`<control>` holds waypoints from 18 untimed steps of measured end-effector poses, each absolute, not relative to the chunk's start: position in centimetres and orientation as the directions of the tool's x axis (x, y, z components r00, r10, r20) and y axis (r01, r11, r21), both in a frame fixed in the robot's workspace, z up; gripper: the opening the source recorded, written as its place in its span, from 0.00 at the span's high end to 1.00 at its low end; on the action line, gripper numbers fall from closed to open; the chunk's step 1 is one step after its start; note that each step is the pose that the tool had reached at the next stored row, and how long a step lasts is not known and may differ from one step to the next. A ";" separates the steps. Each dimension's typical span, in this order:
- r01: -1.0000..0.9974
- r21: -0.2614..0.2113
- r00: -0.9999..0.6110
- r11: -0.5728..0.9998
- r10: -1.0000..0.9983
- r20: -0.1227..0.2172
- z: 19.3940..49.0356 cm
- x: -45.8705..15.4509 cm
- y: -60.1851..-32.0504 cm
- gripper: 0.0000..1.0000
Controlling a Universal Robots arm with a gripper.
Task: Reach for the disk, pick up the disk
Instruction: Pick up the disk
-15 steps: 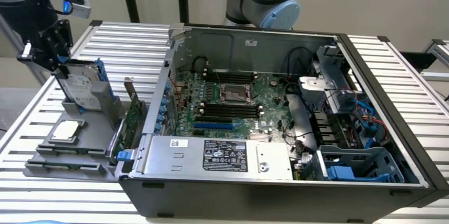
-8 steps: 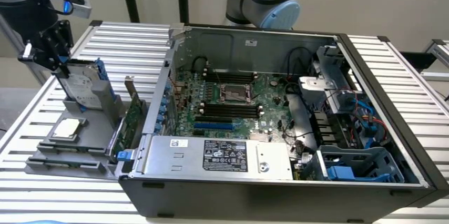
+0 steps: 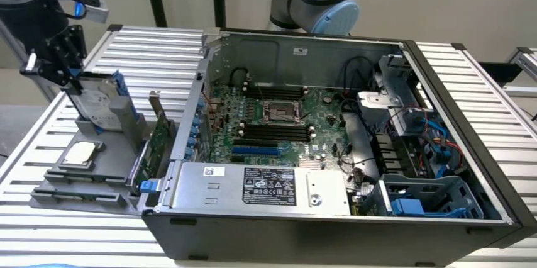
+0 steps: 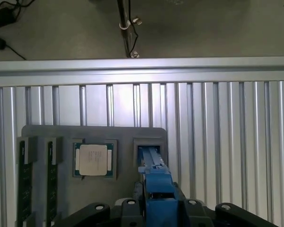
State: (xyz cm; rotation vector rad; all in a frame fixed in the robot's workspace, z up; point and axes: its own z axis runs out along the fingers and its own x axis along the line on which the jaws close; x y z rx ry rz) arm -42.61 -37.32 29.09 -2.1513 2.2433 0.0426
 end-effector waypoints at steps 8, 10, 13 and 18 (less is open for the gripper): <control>-0.999 -0.003 -0.044 0.044 -0.998 -0.043 29.1 -42.6 -37.5 0.67; -0.999 -0.003 -0.046 0.046 -0.998 -0.043 29.1 -42.6 -37.6 0.67; -0.999 -0.003 -0.046 0.046 -0.998 -0.043 29.1 -42.6 -37.6 0.67; -0.999 -0.003 -0.046 0.046 -0.998 -0.043 29.1 -42.6 -37.6 0.67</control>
